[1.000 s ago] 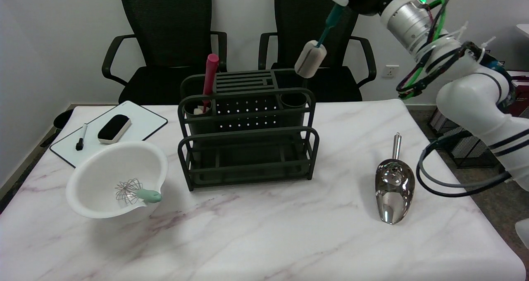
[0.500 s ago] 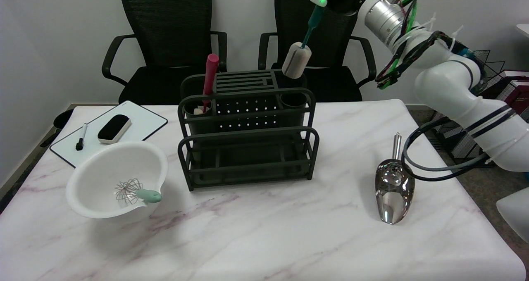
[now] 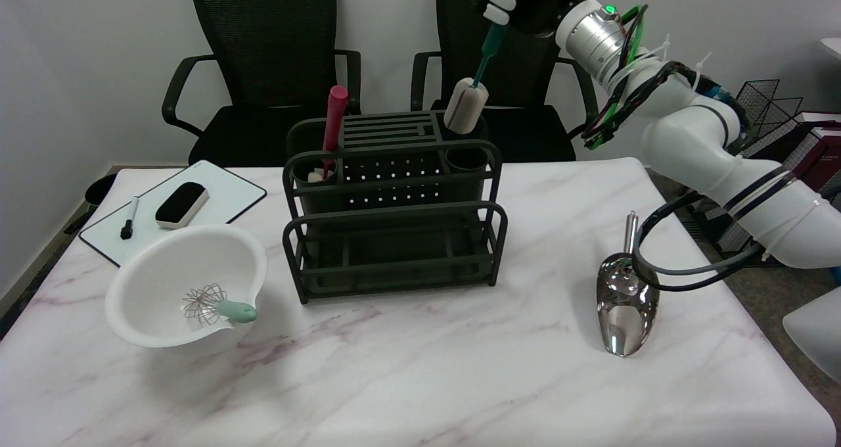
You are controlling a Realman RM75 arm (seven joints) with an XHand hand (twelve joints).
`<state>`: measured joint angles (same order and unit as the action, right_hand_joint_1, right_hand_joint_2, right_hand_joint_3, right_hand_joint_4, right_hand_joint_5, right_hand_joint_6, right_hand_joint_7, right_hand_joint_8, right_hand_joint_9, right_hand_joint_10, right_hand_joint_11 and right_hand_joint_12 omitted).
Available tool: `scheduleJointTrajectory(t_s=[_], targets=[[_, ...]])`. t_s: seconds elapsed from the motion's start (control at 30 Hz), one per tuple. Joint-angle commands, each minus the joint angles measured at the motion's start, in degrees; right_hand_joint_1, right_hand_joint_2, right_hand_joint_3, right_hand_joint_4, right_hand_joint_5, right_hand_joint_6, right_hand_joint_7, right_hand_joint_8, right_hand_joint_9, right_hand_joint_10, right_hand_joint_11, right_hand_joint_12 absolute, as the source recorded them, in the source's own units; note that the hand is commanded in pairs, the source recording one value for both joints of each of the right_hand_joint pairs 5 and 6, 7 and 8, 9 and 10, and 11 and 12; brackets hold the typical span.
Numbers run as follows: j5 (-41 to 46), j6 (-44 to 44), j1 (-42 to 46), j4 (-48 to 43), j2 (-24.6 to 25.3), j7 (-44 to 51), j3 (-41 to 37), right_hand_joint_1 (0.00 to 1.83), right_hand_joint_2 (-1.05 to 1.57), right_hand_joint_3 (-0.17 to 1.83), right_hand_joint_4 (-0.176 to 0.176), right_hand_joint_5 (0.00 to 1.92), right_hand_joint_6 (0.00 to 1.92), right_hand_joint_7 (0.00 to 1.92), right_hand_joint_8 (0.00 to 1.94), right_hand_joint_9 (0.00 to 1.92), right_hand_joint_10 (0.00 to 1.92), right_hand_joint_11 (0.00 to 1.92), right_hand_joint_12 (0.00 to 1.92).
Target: Place the blue sponge bottle brush into the kitchen storage rack.
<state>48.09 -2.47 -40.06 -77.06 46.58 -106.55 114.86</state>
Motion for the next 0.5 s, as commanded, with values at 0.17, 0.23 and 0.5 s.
scheduleJointTrajectory(t_s=[0.17,0.23,0.5], targets=[[0.2,-5.0,5.1,0.1,-0.9,-0.3,1.1,1.01,1.57,0.34,0.0,1.92,1.92,1.92,1.92,1.92,1.92,1.92,1.92],[0.2,-5.2,5.2,0.4,-0.9,-0.4,1.4,1.01,1.57,0.34,0.0,1.92,1.92,1.92,1.92,1.92,1.92,1.92,1.92],[0.1,-5.2,5.3,2.5,0.0,-0.5,1.7,1.01,1.57,0.33,0.0,1.92,1.92,1.92,1.92,1.92,1.92,1.92,1.92]])
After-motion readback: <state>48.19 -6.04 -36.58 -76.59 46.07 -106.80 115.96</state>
